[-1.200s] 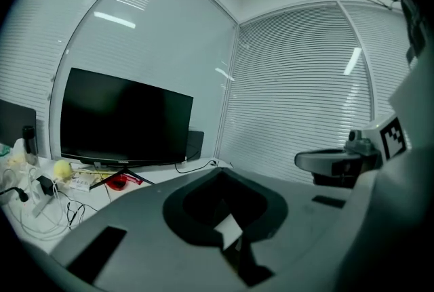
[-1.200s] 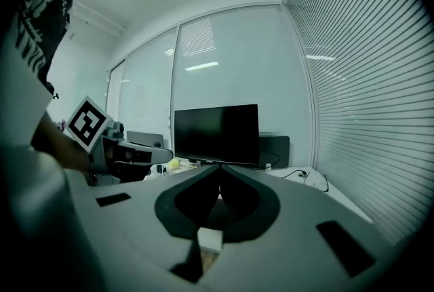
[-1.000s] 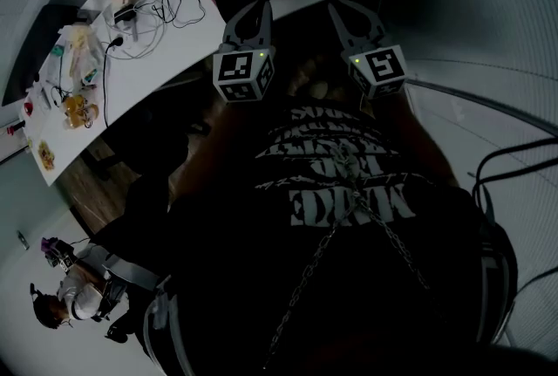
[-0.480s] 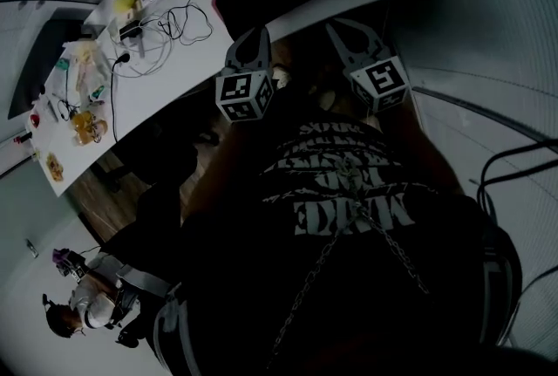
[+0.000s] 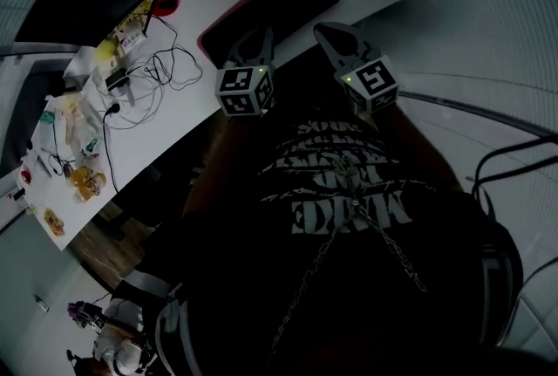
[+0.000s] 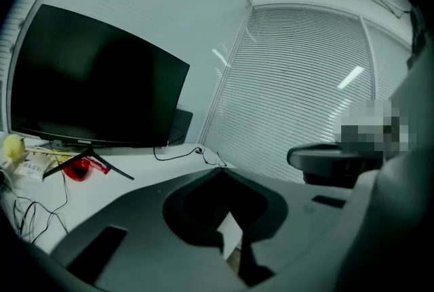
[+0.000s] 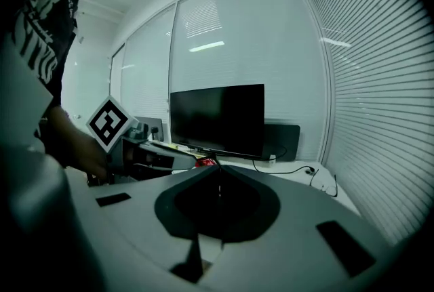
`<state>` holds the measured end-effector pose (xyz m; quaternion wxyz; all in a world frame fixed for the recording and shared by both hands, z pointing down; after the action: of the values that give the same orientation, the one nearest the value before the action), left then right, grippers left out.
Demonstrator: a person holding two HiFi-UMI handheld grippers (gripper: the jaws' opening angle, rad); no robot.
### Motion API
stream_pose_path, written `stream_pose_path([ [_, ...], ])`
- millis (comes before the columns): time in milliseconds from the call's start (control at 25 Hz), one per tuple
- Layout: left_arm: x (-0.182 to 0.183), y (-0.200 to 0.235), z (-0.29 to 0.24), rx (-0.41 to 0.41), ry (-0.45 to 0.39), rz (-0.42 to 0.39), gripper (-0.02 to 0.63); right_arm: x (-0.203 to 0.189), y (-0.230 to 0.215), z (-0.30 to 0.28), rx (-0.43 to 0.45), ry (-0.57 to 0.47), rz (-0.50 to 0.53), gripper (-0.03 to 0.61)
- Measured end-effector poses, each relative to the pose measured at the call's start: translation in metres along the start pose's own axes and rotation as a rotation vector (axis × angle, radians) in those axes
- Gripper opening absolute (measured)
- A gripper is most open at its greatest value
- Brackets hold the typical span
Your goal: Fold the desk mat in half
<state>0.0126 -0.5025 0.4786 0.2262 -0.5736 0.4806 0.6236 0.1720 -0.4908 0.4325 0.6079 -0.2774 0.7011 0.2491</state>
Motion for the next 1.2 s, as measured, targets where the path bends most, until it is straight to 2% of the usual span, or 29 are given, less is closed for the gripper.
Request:
stream_pose_path([
  [120, 0.013, 0.011, -0.009, -0.042, -0.014, -0.005, 0.005, 0.0, 0.003, -0.013, -0.01, 0.001, -0.028, 0.0],
  [200, 0.02, 0.024, -0.013, -0.045, -0.02, -0.016, 0.005, -0.003, 0.006, -0.026, 0.013, 0.018, -0.028, -0.001],
  [360, 0.033, 0.055, -0.003, 0.029, -0.064, 0.046, 0.006, 0.009, 0.003, -0.054, 0.09, 0.034, 0.027, 0.0],
  [520, 0.031, 0.081, -0.005, 0.117, -0.072, 0.085, 0.006, 0.011, -0.003, -0.082, 0.138, 0.064, -0.024, 0.0],
  [720, 0.018, 0.091, -0.014, 0.184, -0.023, 0.075, 0.006, -0.018, -0.01, -0.102, 0.248, 0.114, -0.064, 0.0],
  [840, 0.019, 0.091, -0.033, 0.221, 0.002, 0.068, 0.006, -0.02, -0.039, -0.117, 0.3, 0.106, -0.05, 0.0],
  [1000, 0.011, 0.071, -0.078, 0.129, 0.099, 0.071, 0.006, -0.047, -0.102, -0.118, 0.315, 0.209, -0.045, 0.0],
  [1200, -0.025, 0.052, -0.126, 0.123, 0.246, 0.08, 0.005, -0.106, -0.168, -0.109, 0.32, 0.375, -0.046, 0.0],
])
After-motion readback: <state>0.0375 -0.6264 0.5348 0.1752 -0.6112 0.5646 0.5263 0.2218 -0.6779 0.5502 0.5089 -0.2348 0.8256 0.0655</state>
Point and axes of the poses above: the fingertips, and each gripper's own axes: z backward along the fingers, y to its left, x out of its top, the point moved 6 cm from there along z, backward along the fingers, and after that the axes turned 12 degrees about -y, right-handed, at the moved point
